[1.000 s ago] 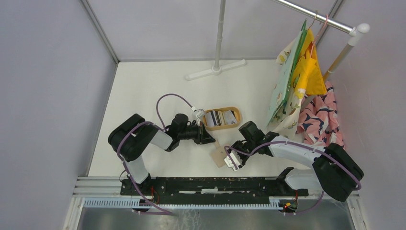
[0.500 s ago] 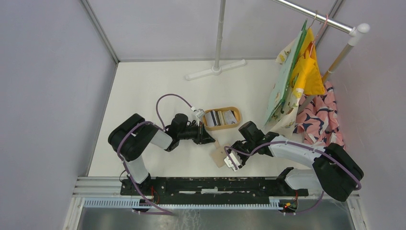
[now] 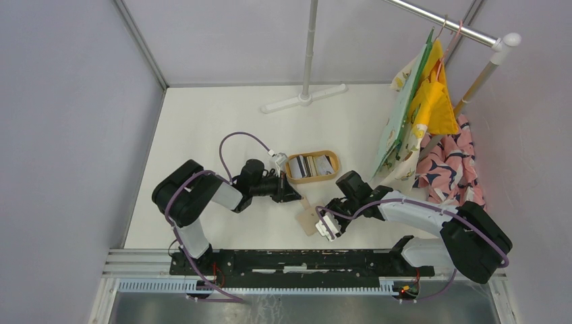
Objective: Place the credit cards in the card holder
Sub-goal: Close the card holder at the center of the board.
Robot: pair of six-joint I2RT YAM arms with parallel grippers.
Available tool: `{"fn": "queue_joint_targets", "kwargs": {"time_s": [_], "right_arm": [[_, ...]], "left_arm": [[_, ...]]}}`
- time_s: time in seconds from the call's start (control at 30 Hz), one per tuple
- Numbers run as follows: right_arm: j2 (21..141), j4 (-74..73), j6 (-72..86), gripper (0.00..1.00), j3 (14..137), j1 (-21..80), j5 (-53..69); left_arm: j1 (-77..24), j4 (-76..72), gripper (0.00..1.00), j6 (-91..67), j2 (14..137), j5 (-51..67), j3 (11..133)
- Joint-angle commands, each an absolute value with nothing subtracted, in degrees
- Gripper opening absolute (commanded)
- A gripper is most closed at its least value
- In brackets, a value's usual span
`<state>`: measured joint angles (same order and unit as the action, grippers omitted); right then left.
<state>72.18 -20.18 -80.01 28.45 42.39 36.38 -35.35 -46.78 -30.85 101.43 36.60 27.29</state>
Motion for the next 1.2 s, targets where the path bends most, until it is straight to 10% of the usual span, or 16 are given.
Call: {"fn": "queue_joint_targets", "kwargs": {"time_s": [0.0, 1.17], "right_arm": [[73.2, -21.7, -80.3, 0.51, 29.4, 42.9, 35.5], [72.2, -23.3, -78.7, 0.49, 30.7, 43.0, 36.5]], "left_arm": [[-35.1, -48.7, 0.02, -30.7, 100.3, 38.8, 28.7], [-57.0, -9.6, 0.02, -13.0, 89.1, 14.4, 39.9]]}}
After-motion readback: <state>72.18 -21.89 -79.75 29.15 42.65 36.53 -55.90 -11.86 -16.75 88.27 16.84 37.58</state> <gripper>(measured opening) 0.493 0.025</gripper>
